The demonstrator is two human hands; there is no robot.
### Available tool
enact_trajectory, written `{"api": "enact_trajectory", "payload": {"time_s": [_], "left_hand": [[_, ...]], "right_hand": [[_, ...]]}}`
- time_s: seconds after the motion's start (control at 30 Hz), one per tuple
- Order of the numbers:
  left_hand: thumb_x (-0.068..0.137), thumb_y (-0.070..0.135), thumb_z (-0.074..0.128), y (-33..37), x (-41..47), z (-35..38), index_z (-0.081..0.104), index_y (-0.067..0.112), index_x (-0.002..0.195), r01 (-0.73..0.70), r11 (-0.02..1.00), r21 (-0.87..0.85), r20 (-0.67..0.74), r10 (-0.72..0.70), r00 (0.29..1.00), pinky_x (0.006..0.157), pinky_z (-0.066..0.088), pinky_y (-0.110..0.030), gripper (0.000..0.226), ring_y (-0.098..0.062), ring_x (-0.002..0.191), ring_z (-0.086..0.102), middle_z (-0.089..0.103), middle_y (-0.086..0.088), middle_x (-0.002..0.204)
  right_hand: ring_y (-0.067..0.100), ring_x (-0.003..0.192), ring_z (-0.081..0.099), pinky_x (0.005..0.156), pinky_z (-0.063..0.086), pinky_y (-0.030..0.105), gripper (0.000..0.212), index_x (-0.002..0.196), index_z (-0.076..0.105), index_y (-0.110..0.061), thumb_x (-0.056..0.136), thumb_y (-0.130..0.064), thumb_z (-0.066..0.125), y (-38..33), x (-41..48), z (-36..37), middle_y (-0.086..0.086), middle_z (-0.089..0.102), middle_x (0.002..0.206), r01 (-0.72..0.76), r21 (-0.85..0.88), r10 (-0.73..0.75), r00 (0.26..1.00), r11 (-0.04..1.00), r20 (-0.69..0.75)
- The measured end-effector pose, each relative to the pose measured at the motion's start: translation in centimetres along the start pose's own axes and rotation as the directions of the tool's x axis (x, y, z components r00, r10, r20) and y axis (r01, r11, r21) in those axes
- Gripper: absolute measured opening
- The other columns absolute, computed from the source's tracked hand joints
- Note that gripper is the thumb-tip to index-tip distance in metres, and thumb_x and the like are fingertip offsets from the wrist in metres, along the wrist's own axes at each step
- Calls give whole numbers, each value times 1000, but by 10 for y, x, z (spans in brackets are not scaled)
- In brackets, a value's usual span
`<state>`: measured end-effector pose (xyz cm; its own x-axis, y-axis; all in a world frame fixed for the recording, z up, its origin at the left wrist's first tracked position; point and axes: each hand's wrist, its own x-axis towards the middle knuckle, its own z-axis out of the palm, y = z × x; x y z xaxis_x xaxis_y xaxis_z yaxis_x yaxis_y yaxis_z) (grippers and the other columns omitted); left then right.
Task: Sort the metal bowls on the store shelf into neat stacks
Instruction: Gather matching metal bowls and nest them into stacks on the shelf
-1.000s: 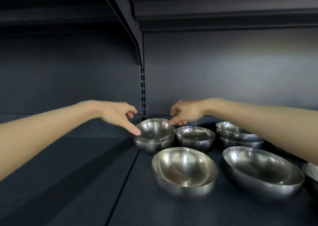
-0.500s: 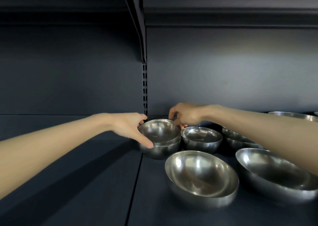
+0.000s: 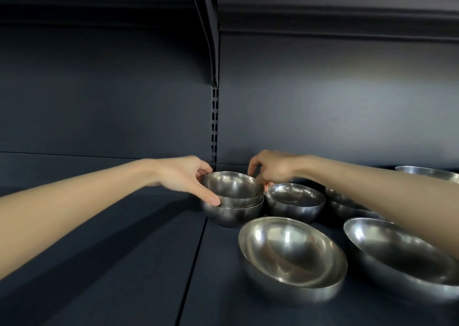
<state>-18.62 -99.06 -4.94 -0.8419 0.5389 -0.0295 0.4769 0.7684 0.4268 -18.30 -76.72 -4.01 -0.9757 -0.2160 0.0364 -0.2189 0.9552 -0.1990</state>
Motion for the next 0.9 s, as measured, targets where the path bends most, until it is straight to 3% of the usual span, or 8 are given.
{"api": "enact_trajectory", "payload": {"time_s": [0.17,0.4,0.5,0.73,0.9], "left_hand": [[55,54,81,2,-2,-3,65,19,114,-15,1000,1,28,15,999,98,49,-32,70,-17,104,64,71,-1,109],[65,49,82,1,-3,-4,63,19,119,2,1000,2,61,-2,998,100,48,-31,65,-15,106,65,72,1,110],[74,40,79,2,-2,-4,62,18,120,4,1000,5,65,-4,998,101,47,-30,55,-15,108,64,71,0,112],[73,38,80,1,-1,-3,60,17,123,5,1000,1,68,-5,998,101,47,-30,57,-14,111,63,70,2,114],[74,38,79,4,-3,-5,58,14,126,21,999,29,74,-23,997,102,46,-28,60,-15,115,60,68,1,120]], "right_hand": [[3,54,57,40,37,6,22,111,60,-11,90,-5,56,-1,0,0,-2,64,68,-3,-9,3,1000,1000,10],[1,55,56,39,36,5,20,109,62,-11,89,-7,58,-1,0,-1,5,68,80,-4,-22,4,1000,1000,4],[1,54,56,40,35,4,19,108,61,-12,90,-8,58,-1,0,-1,4,68,76,-2,-23,2,1000,1000,10],[-7,43,54,43,37,3,19,108,62,-12,89,-9,60,-1,-1,-3,-4,64,63,1,-15,-1,1000,1000,-3],[1,54,57,58,45,15,18,108,62,-11,90,-11,59,-2,-3,-3,-2,66,66,2,-14,-2,1000,1000,9]]}}
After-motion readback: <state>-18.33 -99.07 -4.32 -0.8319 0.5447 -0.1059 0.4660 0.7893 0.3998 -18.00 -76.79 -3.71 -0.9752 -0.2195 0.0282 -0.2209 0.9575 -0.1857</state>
